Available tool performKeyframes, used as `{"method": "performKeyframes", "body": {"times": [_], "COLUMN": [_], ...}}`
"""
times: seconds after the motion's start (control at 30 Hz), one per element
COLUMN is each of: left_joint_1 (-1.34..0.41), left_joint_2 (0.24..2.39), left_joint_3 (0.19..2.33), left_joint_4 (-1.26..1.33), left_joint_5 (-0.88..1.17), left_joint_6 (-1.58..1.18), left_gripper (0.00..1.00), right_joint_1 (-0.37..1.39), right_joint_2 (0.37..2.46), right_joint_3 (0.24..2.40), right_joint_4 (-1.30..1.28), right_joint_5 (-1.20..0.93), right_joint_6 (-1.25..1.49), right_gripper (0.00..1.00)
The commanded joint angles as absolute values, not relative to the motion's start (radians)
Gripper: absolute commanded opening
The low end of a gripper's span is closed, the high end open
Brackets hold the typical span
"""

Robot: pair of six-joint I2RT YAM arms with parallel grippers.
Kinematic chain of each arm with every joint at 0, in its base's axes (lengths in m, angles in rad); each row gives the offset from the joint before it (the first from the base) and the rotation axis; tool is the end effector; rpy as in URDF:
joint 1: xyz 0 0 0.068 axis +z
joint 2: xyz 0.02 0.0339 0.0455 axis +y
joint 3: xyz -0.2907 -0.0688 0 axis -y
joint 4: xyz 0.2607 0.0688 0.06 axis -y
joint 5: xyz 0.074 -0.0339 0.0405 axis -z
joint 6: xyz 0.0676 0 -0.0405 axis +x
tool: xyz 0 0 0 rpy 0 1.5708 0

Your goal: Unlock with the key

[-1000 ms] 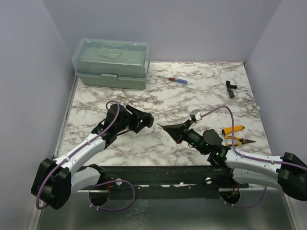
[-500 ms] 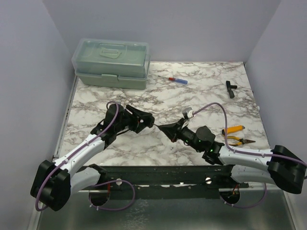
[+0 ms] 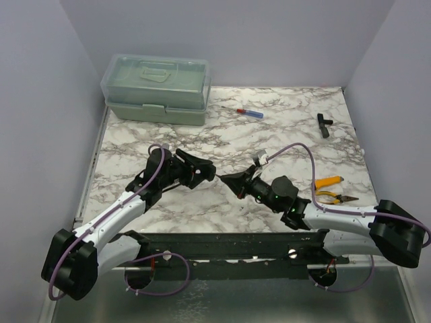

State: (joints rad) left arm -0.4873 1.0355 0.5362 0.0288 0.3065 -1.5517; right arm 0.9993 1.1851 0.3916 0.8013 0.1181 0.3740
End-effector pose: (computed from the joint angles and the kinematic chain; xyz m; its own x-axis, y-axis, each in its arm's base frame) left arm 0.2138 -0.1364 0.2286 -0.6916 -0.7123 0.1197 -0.3874 0.2259 -0.8938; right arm 0.1567 0.2290 0.2402 -0.2779 0.2385 -0.9305 -0.7197 0.5898 0.3662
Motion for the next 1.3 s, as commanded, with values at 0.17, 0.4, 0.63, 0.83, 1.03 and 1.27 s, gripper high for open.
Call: {"method": "performKeyframes", "body": {"times": [0.17, 0.4, 0.63, 0.83, 1.03, 1.27], "left_joint_1": [-0.486, -0.486, -0.488, -0.489, -0.491, -0.491], "left_joint_2": [0.996, 0.997, 1.013, 1.016, 1.014, 1.017], "left_joint_3": [0.534, 0.533, 0.529, 0.531, 0.537, 0.54], "left_joint_4": [0.108, 0.107, 0.105, 0.104, 0.085, 0.074], "left_joint_5": [0.342, 0.33, 0.312, 0.302, 0.29, 0.284], "left_joint_6": [-1.587, -1.598, -1.614, -1.613, -1.598, -1.585], "left_gripper": [0.0, 0.0, 0.0, 0.0, 0.0, 0.0], "right_joint_1": [0.999, 0.999, 1.004, 1.015, 1.023, 1.033], "right_joint_2": [1.206, 1.244, 1.284, 1.319, 1.346, 1.382], "right_joint_3": [0.434, 0.46, 0.501, 0.54, 0.578, 0.633], "right_joint_4": [0.836, 0.837, 0.799, 0.765, 0.699, 0.635], "right_joint_5": [0.162, 0.168, 0.177, 0.192, 0.22, 0.22], "right_joint_6": [0.354, 0.377, 0.429, 0.428, 0.428, 0.401], "right_gripper": [0.01, 0.01, 0.01, 0.01, 0.01, 0.01]}}
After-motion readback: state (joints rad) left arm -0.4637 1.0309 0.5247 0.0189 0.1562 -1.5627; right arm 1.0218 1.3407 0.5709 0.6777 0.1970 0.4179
